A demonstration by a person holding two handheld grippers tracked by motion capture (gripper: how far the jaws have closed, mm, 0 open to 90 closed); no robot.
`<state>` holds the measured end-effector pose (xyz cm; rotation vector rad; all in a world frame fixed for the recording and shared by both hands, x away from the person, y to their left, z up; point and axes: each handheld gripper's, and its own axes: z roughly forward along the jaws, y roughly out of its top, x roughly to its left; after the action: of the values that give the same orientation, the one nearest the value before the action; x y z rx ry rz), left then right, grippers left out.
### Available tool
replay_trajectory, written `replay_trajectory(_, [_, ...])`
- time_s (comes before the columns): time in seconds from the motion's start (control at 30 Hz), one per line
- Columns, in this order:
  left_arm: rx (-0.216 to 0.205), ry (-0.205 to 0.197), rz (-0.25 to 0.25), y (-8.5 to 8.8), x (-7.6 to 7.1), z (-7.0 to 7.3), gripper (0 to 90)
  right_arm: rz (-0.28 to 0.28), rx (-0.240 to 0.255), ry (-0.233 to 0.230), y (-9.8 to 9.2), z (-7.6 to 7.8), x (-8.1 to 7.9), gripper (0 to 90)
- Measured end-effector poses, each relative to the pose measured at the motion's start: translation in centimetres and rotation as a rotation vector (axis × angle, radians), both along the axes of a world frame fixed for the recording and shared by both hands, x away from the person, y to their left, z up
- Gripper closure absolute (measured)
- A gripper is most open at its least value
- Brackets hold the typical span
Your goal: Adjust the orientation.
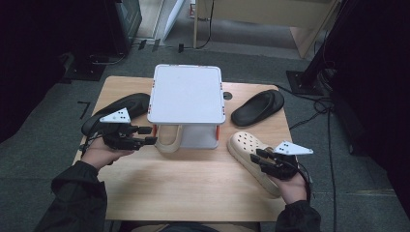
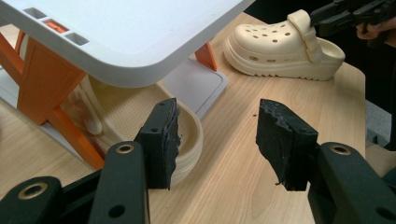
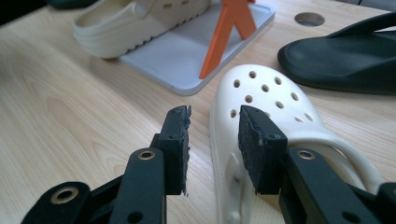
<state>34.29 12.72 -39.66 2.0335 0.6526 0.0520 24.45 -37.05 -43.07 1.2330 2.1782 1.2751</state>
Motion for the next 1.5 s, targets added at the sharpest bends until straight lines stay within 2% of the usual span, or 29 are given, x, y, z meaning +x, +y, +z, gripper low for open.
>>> replay_trajectory(0.23, [0.009, 0.002, 0.002, 0.2, 0.2, -0.5, 48.5, -0.049, -0.050, 0.009, -1.2, 0.0, -0.7, 61.7])
replay_trajectory(0.33, [0.000, -0.001, 0.007, 0.3, 0.3, -0.6, 48.6, -0.055, -0.037, 0.048, -1.3, -0.7, -0.5, 60.5])
replay_trajectory(0.43, [-0.006, -0.002, 0.015, 0.4, 0.3, -0.6, 48.7, -0.056, -0.043, 0.076, -0.8, -1.3, 0.2, 59.3])
replay_trajectory(0.5, [-0.006, -0.004, 0.017, 0.4, 0.3, -0.7, 48.7, -0.060, -0.040, 0.114, -0.4, -1.8, 0.8, 60.1])
replay_trajectory(0.6, [-0.003, -0.005, 0.015, 0.4, 0.3, -0.7, 48.8, -0.052, -0.036, 0.135, -0.1, -2.2, 1.4, 60.6])
replay_trajectory(0.7, [-0.003, -0.006, 0.014, 0.4, 0.2, -0.7, 48.9, -0.050, -0.042, 0.136, 0.0, -2.4, 1.7, 68.9])
replay_trajectory(0.8, [0.001, -0.007, 0.014, 0.4, 0.2, -0.7, 48.9, -0.057, -0.015, 0.161, -0.2, -2.4, 2.0, 72.8])
replay_trajectory(0.87, [0.004, -0.012, 0.015, 0.4, 0.2, -0.7, 49.0, -0.060, 0.008, 0.182, -0.3, -2.4, 2.0, 74.9])
replay_trajectory(1.03, [0.006, -0.012, 0.013, 0.4, 0.2, -0.7, 49.1, -0.064, 0.016, 0.207, -0.4, -2.3, 2.0, 76.8])
replay_trajectory(1.3, [0.006, -0.014, 0.014, 0.6, 0.2, -0.6, 49.2, -0.027, 0.018, 0.198, 0.2, -2.0, 1.7, 76.9])
replay_trajectory(1.5, [0.003, -0.014, 0.020, 0.7, 0.2, -0.6, 49.5, 0.025, 0.014, 0.186, 1.5, -1.5, 1.1, 76.7])
